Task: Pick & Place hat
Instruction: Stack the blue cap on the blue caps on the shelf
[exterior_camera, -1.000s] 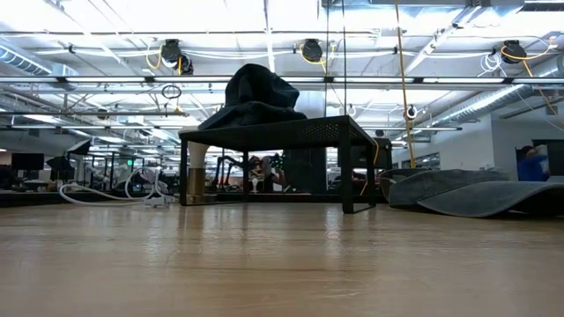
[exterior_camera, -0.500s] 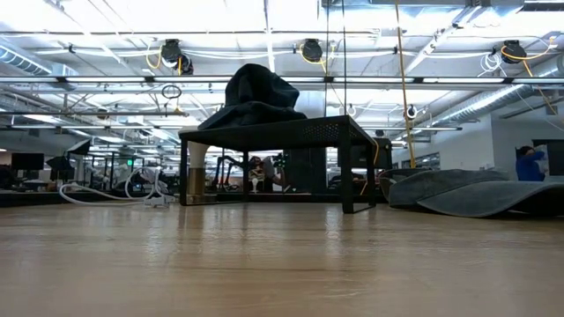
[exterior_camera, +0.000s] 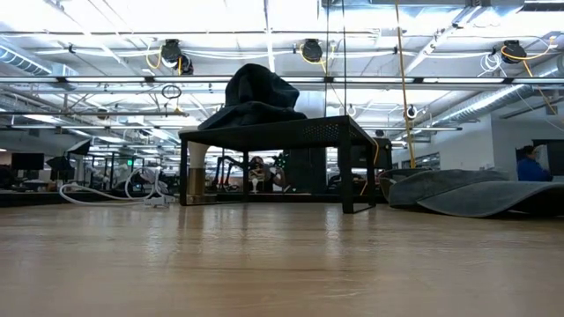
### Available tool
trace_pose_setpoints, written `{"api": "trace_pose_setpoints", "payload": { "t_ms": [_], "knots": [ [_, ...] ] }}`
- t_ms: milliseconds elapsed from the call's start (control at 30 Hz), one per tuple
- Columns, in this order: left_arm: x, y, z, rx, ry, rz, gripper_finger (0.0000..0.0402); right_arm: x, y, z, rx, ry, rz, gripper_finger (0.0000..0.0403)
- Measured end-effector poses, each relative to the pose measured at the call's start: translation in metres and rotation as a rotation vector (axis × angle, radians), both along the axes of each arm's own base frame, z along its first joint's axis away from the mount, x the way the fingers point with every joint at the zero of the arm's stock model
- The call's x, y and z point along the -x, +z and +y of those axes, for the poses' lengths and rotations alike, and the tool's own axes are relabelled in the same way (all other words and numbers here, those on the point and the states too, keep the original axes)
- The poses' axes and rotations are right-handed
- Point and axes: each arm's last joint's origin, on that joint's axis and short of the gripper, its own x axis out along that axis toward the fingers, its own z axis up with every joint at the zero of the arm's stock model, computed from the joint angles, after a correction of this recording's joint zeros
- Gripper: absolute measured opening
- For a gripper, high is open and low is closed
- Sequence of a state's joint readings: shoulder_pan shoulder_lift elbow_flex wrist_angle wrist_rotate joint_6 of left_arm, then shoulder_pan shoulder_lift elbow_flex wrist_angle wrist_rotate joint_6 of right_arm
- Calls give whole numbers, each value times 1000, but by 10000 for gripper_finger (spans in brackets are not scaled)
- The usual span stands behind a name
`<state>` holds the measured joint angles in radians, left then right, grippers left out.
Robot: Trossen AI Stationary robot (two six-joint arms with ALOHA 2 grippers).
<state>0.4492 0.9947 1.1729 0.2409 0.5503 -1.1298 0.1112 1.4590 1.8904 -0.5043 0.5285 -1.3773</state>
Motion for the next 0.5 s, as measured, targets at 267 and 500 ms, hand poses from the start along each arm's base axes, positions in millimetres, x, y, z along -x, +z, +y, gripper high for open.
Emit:
{"api": "trace_pose_setpoints", "payload": {
  "t_ms": [267,500],
  "knots": [
    [0,-1,0,4,-10,15,8,5,4,5,6,16,-20,89],
    [-2,-7,2,-54,27,67,27,7,7,13,85,-84,-17,22]
  ]
}}
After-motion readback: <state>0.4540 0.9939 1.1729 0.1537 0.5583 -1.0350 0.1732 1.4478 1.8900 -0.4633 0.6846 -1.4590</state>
